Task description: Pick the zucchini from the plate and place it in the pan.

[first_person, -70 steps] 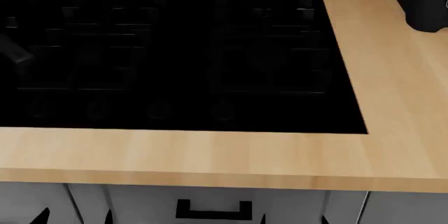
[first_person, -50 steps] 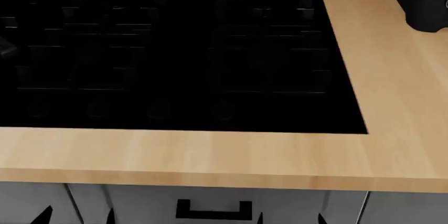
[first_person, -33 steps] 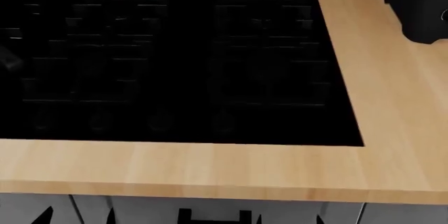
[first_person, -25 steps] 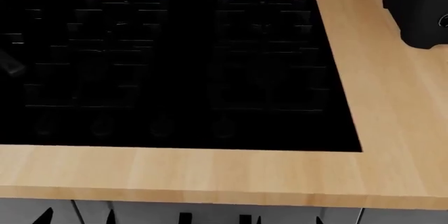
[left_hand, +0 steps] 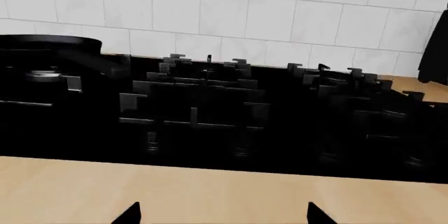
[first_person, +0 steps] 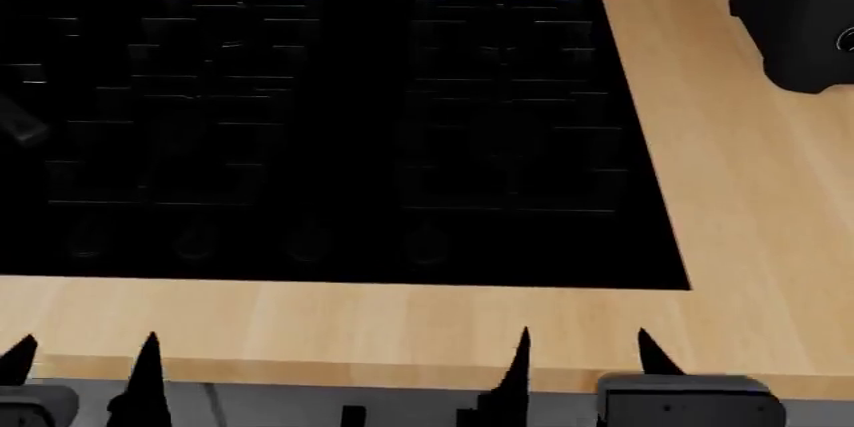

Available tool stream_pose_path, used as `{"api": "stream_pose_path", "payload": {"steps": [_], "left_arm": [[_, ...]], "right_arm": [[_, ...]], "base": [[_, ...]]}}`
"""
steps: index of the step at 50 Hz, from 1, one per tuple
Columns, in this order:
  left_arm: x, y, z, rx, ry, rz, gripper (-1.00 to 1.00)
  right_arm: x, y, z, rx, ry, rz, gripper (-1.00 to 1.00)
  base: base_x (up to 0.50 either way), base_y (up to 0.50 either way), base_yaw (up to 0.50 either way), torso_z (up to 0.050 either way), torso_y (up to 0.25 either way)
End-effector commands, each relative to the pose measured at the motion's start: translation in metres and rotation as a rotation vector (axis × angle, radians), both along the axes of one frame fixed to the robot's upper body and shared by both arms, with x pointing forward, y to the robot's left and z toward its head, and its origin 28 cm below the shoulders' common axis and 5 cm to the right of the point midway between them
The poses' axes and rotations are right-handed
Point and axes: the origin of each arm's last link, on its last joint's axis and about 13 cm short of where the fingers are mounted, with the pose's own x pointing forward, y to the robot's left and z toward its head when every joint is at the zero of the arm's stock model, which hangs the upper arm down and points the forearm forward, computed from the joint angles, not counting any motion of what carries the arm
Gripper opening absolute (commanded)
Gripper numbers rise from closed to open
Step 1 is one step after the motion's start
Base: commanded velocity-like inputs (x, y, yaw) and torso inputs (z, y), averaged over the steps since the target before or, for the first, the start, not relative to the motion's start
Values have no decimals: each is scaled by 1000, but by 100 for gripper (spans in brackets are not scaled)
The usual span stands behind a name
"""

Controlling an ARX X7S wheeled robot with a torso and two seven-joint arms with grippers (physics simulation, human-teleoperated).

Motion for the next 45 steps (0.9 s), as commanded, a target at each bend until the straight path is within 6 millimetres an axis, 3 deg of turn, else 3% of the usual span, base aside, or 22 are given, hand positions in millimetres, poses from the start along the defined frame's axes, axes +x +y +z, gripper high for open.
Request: {"api": "stream_pose_path", "payload": {"steps": [1, 4, 8, 13, 25, 45], "left_arm": [[-26, 26, 124, 123, -97, -67, 100], [-22, 41, 139, 124, -111, 25, 100], [-22, 45, 150, 156, -138, 40, 100], [-22, 44, 145, 161, -112, 18, 100], [-24, 38, 144, 167, -106, 4, 100], [-18, 33, 140, 142, -113, 3, 100]], "right_arm": [[-9, -26, 134, -53, -137, 90, 100], [-3, -36, 150, -35, -147, 51, 100], [-2, -39, 158, -25, -168, 36, 100], [-5, -36, 158, -40, -196, 44, 100], [-11, -38, 154, -61, -208, 30, 100], [-4, -40, 153, -83, -211, 54, 100]], "base": [[0, 0, 0, 0, 0], [0, 0, 0, 0, 0], [0, 0, 0, 0, 0], [0, 0, 0, 0, 0], [0, 500, 0, 0, 0], [0, 500, 0, 0, 0]]}}
